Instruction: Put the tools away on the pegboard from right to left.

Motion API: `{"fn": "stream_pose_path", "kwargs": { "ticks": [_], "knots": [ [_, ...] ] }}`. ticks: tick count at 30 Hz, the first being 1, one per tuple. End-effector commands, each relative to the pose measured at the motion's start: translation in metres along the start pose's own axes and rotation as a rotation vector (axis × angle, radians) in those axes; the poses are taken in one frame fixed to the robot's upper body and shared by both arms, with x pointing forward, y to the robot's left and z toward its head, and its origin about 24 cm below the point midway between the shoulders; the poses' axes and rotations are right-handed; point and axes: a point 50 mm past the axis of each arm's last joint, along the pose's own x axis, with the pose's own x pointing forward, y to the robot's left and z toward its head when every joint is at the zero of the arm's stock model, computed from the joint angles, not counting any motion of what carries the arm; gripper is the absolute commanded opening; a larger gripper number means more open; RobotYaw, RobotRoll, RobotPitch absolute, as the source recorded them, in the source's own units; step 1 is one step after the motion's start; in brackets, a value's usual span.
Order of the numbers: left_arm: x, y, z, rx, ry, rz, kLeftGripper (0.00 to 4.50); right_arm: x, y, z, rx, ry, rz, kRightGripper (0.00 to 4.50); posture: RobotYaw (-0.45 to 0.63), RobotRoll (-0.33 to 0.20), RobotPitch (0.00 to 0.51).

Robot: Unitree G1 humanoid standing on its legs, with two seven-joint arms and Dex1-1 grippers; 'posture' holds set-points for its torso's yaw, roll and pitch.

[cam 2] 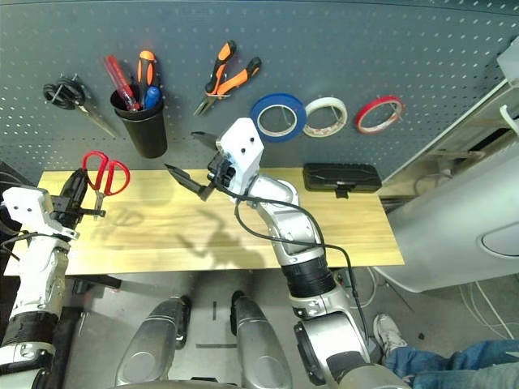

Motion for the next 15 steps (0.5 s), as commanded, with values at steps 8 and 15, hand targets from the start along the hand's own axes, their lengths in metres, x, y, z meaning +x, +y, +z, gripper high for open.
{"fn": "stream_pose_path", "kwargs": {
  "ticks": [8, 15],
  "knots": [
    [0.010, 0.006, 0.027, 0.026, -0.109, 0.028, 0.05, 0.007, -0.004, 0.020, 0.011, -0.109, -0.025, 4.50, 0.09, 0.000, 0.212],
    [0.024, 0.007, 0.034, 0.029, -0.135, 0.042, 0.05, 0.012, 0.000, 0.031, 0.026, -0.168, -0.006, 4.50, 0.09, 0.000, 0.207]
  ]
}}
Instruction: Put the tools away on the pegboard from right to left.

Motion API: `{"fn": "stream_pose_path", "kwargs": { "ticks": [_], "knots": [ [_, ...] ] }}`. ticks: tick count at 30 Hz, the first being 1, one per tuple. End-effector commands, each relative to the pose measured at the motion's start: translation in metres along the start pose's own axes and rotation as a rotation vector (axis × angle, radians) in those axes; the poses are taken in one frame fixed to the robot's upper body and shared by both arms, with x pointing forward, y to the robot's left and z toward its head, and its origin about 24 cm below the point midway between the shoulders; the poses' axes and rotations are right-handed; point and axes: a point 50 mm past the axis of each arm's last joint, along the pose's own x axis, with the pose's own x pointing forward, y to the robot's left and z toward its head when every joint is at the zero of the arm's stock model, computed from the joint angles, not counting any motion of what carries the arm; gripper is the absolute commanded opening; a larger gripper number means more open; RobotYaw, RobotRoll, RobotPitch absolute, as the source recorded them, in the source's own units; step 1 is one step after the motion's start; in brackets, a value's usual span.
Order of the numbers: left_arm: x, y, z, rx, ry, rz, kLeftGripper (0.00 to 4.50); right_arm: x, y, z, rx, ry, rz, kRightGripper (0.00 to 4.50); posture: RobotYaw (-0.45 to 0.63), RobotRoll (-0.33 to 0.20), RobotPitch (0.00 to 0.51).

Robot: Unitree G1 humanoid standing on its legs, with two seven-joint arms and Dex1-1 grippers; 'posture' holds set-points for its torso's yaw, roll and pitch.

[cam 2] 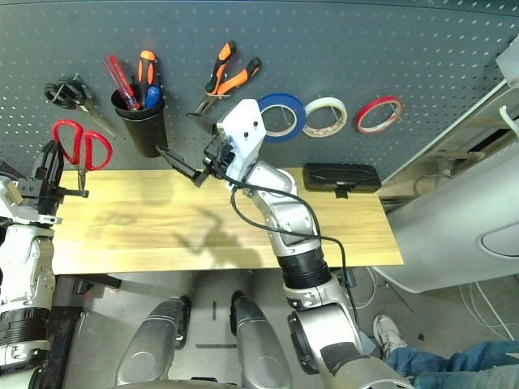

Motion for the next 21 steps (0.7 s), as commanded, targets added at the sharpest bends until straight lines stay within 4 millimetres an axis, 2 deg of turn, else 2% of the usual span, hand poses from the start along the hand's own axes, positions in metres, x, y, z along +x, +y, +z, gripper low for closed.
{"fn": "stream_pose_path", "kwargs": {
  "ticks": [1, 10, 21],
  "knots": [
    [0.005, 0.000, 0.001, 0.006, 0.002, -0.001, 0.05, 0.003, 0.004, 0.008, -0.001, -0.042, 0.022, 4.50, 0.09, 0.000, 0.207],
    [0.024, 0.000, 0.004, 0.004, -0.021, 0.002, 0.05, 0.006, 0.011, 0.010, 0.008, -0.064, 0.040, 4.50, 0.08, 0.000, 0.212],
    [0.030, 0.005, -0.004, 0.007, 0.013, 0.034, 0.05, 0.008, 0.013, 0.010, 0.010, -0.064, 0.035, 4.50, 0.08, 0.000, 0.215]
  ]
}}
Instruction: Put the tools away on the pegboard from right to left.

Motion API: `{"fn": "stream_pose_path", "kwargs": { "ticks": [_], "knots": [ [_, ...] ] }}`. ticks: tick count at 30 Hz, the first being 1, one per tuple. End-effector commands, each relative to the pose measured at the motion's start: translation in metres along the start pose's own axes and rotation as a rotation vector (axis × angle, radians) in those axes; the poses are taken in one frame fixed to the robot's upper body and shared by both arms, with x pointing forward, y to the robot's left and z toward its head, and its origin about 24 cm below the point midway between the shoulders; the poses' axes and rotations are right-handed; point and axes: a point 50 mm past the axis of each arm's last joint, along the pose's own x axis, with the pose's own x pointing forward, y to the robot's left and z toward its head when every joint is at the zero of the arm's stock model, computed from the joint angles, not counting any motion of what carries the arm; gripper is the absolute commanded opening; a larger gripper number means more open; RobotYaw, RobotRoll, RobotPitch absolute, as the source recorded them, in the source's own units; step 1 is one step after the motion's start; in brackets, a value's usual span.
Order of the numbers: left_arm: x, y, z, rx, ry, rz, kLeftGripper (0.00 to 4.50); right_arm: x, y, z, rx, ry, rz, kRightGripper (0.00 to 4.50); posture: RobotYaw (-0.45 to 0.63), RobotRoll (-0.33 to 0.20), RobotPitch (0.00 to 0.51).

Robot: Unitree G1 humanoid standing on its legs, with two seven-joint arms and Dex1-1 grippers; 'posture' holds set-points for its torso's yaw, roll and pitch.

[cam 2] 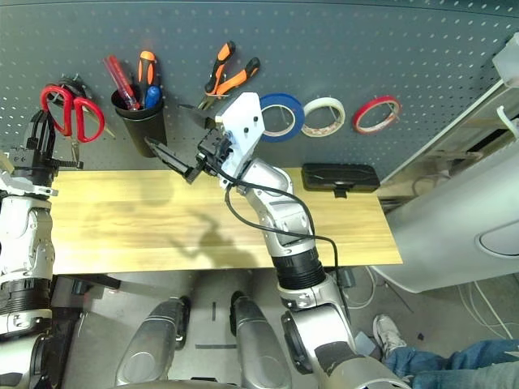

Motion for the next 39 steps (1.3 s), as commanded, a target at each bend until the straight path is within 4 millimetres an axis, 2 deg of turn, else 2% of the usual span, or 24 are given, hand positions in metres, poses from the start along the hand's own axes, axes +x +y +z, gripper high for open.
{"fn": "stream_pose_path", "kwargs": {
  "ticks": [1, 8, 13, 19, 23, 27, 31, 39],
  "knots": [
    [0.000, 0.005, -0.004, 0.024, 0.022, 0.019, 0.05, 0.002, 0.005, 0.002, -0.008, -0.009, 0.017, 4.50, 0.08, 0.000, 0.215],
    [0.004, 0.006, -0.012, 0.027, 0.056, 0.037, 0.05, 0.003, 0.007, 0.001, -0.003, -0.003, 0.014, 4.50, 0.07, 0.000, 0.217],
    [0.003, 0.001, -0.030, 0.049, 0.168, 0.023, 0.05, 0.000, 0.004, -0.004, 0.008, 0.019, -0.012, 4.50, 0.07, 0.000, 0.217],
    [-0.010, -0.018, -0.035, 0.092, 0.147, -0.111, 1.79, -0.014, -0.006, -0.012, 0.071, 0.053, -0.130, 4.50, 0.06, 0.000, 0.219],
    [-0.035, -0.031, -0.052, 0.089, 0.226, -0.184, 3.16, -0.045, -0.019, -0.043, 0.209, 0.171, -0.324, 4.50, 0.06, 0.000, 0.221],
    [-0.050, -0.039, -0.063, 0.071, 0.293, -0.224, 4.45, -0.064, -0.024, -0.067, 0.283, 0.268, -0.420, 4.50, 0.06, 0.000, 0.222],
    [-0.057, -0.043, -0.070, 0.062, 0.338, -0.251, 4.48, -0.082, -0.029, -0.090, 0.321, 0.363, -0.505, 4.50, 0.06, 0.000, 0.223],
    [-0.067, -0.051, -0.085, 0.047, 0.450, -0.333, 4.48, -0.112, -0.047, -0.117, 0.394, 0.453, -0.747, 4.50, 0.07, 0.000, 0.220]
  ]
}}
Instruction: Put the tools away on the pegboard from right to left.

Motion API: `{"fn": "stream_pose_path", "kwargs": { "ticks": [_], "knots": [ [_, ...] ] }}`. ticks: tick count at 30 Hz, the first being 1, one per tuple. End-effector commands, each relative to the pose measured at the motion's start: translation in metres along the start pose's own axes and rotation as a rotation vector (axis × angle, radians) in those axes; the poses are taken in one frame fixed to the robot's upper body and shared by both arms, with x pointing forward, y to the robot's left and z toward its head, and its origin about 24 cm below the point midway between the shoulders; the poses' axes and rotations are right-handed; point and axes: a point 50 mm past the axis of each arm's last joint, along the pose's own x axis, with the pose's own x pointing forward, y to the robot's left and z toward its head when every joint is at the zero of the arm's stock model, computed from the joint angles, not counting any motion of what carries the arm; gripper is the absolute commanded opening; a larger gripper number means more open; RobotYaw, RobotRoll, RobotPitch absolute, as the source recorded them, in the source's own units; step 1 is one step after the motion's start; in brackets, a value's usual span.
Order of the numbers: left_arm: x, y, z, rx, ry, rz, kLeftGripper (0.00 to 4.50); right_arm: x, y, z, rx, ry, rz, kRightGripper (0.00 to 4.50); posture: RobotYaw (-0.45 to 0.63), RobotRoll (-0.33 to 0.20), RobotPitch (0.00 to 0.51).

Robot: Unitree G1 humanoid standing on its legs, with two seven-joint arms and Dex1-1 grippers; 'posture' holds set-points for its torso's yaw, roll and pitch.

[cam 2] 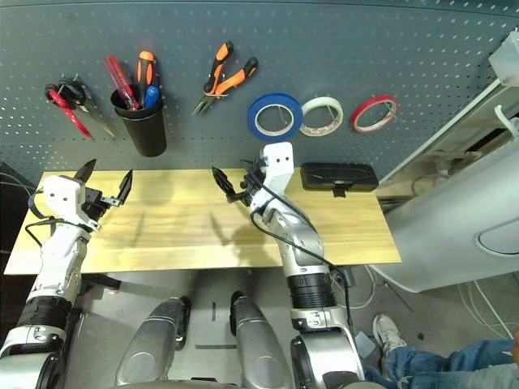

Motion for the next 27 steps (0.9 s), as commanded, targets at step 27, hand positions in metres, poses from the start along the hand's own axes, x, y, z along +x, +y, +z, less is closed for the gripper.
{"fn": "stream_pose_path", "kwargs": {
  "ticks": [27],
  "knots": [
    [0.004, -0.024, -0.060, -0.048, 0.398, 0.022, 4.48, -0.023, -0.102, -0.026, -0.009, 0.146, -0.431, 4.50, 0.00, 0.000, 0.212]
  ]
}}
